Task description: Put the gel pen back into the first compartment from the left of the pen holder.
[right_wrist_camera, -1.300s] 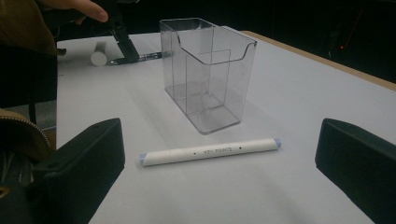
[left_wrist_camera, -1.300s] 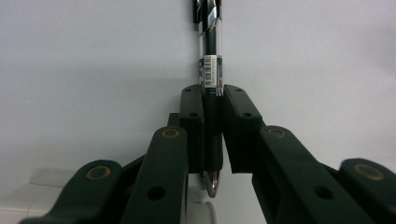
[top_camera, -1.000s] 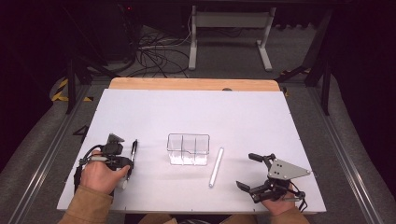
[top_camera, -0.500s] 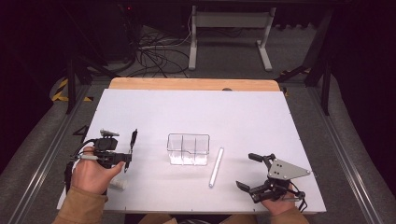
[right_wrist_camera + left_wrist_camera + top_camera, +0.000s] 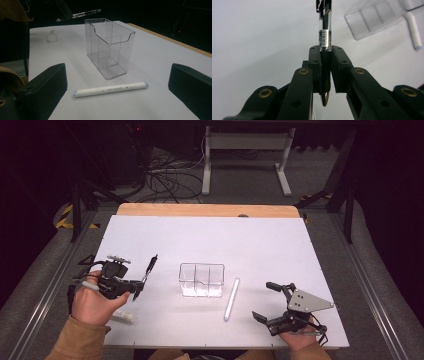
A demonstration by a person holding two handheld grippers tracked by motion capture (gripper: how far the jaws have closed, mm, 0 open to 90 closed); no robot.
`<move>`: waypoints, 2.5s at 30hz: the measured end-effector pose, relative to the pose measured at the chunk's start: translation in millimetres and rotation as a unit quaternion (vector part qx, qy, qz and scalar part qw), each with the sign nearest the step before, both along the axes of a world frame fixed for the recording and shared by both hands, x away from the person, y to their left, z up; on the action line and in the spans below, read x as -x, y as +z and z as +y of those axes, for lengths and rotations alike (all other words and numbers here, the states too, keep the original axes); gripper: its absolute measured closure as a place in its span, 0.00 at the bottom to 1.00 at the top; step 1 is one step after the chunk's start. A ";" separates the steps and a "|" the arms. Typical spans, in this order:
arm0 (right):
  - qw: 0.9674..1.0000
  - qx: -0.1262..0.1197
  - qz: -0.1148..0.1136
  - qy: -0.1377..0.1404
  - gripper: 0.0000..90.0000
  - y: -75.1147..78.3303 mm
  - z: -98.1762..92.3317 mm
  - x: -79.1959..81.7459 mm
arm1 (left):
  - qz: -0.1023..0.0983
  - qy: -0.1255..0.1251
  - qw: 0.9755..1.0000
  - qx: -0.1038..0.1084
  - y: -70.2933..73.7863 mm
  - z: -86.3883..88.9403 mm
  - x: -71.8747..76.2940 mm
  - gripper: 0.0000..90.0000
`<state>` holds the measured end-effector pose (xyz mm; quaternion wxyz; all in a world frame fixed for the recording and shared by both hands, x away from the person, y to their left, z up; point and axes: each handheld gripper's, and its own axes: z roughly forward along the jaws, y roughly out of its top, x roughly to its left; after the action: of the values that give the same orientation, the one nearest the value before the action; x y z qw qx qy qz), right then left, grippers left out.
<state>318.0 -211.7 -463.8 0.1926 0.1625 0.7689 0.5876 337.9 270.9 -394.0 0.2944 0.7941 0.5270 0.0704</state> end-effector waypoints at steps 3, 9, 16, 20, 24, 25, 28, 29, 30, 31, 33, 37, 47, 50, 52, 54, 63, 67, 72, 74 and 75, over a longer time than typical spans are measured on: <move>1.000 0.006 -0.001 0.000 0.03 1.1 0.9 0.2 | -0.020 -0.038 0.999 -0.008 7.1 -1.8 0.1 0.89; 1.000 0.017 -0.003 -0.001 0.03 2.4 3.8 1.1 | -0.042 -0.120 0.992 -0.009 17.1 -7.9 2.5 0.89; 1.000 0.019 0.006 0.002 0.03 3.8 5.9 1.3 | -0.056 -0.207 0.977 -0.017 25.5 -13.9 7.8 0.89; 1.000 0.025 0.008 0.002 0.04 3.7 7.4 1.5 | -0.056 -0.250 0.966 -0.029 28.5 -19.3 10.3 0.89; 1.000 0.029 0.007 0.003 0.04 4.7 8.2 2.1 | -0.053 -0.290 0.955 -0.017 29.9 -23.8 12.1 0.89; 1.000 0.030 0.008 0.004 0.05 5.1 8.3 2.5 | -0.055 -0.298 0.953 -0.018 30.3 -25.5 12.8 0.89; 0.999 0.034 0.007 0.004 0.06 6.5 8.9 3.3 | -0.051 -0.322 0.945 -0.021 30.6 -29.5 12.5 0.89; 0.999 0.037 0.007 0.005 0.07 7.0 9.0 3.3 | -0.047 -0.330 0.943 -0.019 30.4 -30.6 12.1 0.89; 0.999 0.037 0.006 0.005 0.08 7.2 9.5 3.2 | -0.049 -0.342 0.938 -0.026 30.5 -31.5 11.2 0.89; 0.999 0.040 0.007 0.004 0.08 7.6 9.9 3.6 | -0.049 -0.344 0.937 -0.025 29.6 -33.2 11.2 0.89; 0.999 0.046 0.005 0.009 0.09 8.5 10.2 3.7 | -0.047 -0.355 0.933 -0.035 29.4 -36.9 11.1 0.89; 0.999 0.051 0.004 0.014 0.10 10.8 11.9 4.5 | -0.047 -0.377 0.924 -0.046 27.9 -47.4 10.8 0.89; 0.997 0.072 0.000 0.028 0.15 24.0 20.2 10.5 | -0.032 -0.409 0.909 -0.074 25.6 -78.4 9.7 0.89; 0.996 0.080 -0.002 0.039 0.16 30.4 24.9 12.0 | -0.028 -0.417 0.905 -0.079 23.6 -88.6 8.6 0.89; 0.996 0.077 -0.004 0.047 0.18 35.8 27.8 13.1 | -0.024 -0.422 0.903 -0.082 21.9 -94.7 7.5 0.89; 0.995 0.078 -0.005 0.055 0.20 40.5 31.5 13.8 | -0.017 -0.429 0.899 -0.088 20.3 -100.4 6.4 0.89; 0.993 0.091 -0.005 0.076 0.22 50.4 46.1 11.7 | 0.002 -0.447 0.888 -0.109 12.0 -120.4 1.8 0.89; 0.992 0.095 -0.001 0.083 0.23 51.9 50.8 10.5 | 0.006 -0.456 0.882 -0.118 7.8 -128.5 0.0 0.89; 0.990 0.103 0.010 0.094 0.25 52.9 57.6 8.4 | 0.009 -0.460 0.880 -0.120 4.1 -134.1 -2.0 0.89; 0.989 0.108 0.009 0.097 0.25 53.2 60.4 7.5 | 0.012 -0.461 0.879 -0.121 2.9 -135.7 -2.3 0.89; 0.989 0.108 0.010 0.100 0.25 53.2 61.8 7.1 | 0.011 -0.465 0.877 -0.122 2.5 -136.2 -3.1 0.89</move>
<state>310.9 -149.9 -410.6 0.1414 0.0694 0.8420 0.5160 341.0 134.7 -391.4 0.1887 0.9779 0.0879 -0.0193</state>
